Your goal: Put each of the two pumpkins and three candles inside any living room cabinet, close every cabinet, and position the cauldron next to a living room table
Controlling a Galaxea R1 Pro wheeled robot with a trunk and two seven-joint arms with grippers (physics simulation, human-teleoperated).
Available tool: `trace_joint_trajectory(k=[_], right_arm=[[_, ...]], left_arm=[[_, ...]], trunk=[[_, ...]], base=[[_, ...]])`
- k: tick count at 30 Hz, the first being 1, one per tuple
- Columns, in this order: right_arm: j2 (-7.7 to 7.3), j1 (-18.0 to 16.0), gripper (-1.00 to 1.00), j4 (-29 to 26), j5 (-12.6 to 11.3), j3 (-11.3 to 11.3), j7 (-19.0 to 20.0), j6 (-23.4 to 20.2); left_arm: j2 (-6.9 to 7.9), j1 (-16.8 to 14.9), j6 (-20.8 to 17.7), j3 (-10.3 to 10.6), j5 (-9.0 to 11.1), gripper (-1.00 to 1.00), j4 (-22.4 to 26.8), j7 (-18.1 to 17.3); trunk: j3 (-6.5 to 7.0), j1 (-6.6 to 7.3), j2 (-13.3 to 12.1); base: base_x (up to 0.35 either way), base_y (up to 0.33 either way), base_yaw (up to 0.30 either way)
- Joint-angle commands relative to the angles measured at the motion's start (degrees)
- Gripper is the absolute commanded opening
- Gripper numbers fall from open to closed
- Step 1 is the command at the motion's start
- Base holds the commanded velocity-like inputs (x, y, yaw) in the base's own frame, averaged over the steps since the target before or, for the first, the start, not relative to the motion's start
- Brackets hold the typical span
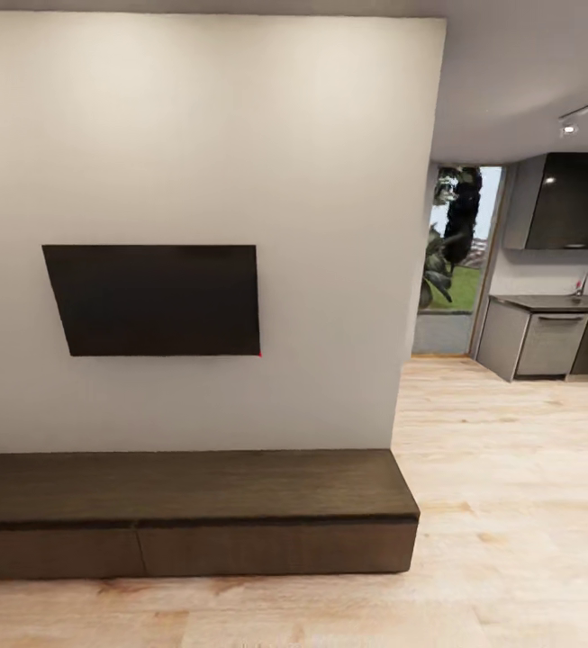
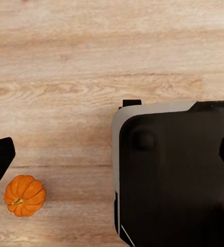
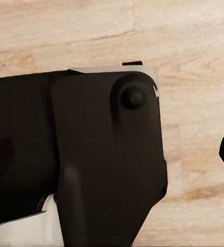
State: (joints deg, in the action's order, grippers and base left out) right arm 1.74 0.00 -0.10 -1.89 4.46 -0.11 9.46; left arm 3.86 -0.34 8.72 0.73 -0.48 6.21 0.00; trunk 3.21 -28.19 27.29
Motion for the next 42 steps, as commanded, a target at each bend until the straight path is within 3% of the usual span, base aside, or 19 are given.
trace_joint_trajectory(k=[1,11,18,29,31,35,36,37,39,42], right_arm=[[0.02,-0.02,1.00,0.02,-0.09,0.36,-0.02,0.14],[0.08,0.00,1.00,0.02,0.39,0.03,-0.06,0.91],[0.05,0.00,1.00,0.02,0.42,0.02,-0.05,0.92],[0.31,-0.07,1.00,-0.05,-0.09,0.33,0.20,-0.69],[0.27,-0.13,1.00,-0.06,-0.20,0.51,0.07,-1.53],[0.35,-0.16,1.00,-0.13,-0.19,0.59,0.16,-1.69],[0.41,-0.17,1.00,-0.14,-0.19,0.58,0.25,-1.72],[0.75,-0.17,1.00,-0.15,-0.17,0.57,0.42,-1.73],[1.08,-0.21,1.00,-0.25,-0.20,0.56,0.48,-1.75],[1.08,-0.25,1.00,-1.52,-0.21,0.55,0.50,-1.66]], left_arm=[[0.01,-0.01,0.22,0.06,-0.05,1.00,-0.05,0.00],[0.01,-0.01,0.26,-0.02,-0.05,1.00,-0.05,0.00],[0.01,-0.01,2.46,-0.02,0.01,1.00,-0.05,0.00],[-0.48,-0.01,1.90,-0.23,0.42,1.00,1.85,-0.18],[-1.16,-0.01,-0.54,-0.39,0.62,1.00,4.73,-0.18],[-1.76,-0.01,-15.50,-0.77,0.80,1.00,17.66,-0.19],[-1.79,-0.01,-17.32,-0.80,0.81,1.00,19.38,-0.21],[-2.14,-0.01,-23.15,-0.82,0.82,1.00,24.83,-0.23],[-2.80,-0.01,-29.75,-0.82,0.82,1.00,32.26,-0.25],[-3.61,-0.01,-32.70,-0.82,0.83,1.00,37.36,-0.20]], trunk=[[-0.10,-0.01,0.04],[-0.95,-0.01,0.04],[-1.01,-0.01,0.04],[-1.01,-0.01,0.04],[-1.01,-0.01,0.04],[-1.01,-0.01,0.04],[-1.01,-0.01,0.04],[-1.01,-0.01,0.04],[-1.01,-0.01,0.04],[-1.01,-0.01,0.04]], base=[[-0.076,0.038,-0.128],[-0.090,0.042,-0.020],[0.022,0.049,0.014],[0.025,0.033,-0.011],[0.000,0.000,-0.001],[0.000,0.000,0.000],[0.000,0.000,0.000],[0.000,0.000,0.000],[0.000,0.000,0.000],[0.000,0.000,0.000]])
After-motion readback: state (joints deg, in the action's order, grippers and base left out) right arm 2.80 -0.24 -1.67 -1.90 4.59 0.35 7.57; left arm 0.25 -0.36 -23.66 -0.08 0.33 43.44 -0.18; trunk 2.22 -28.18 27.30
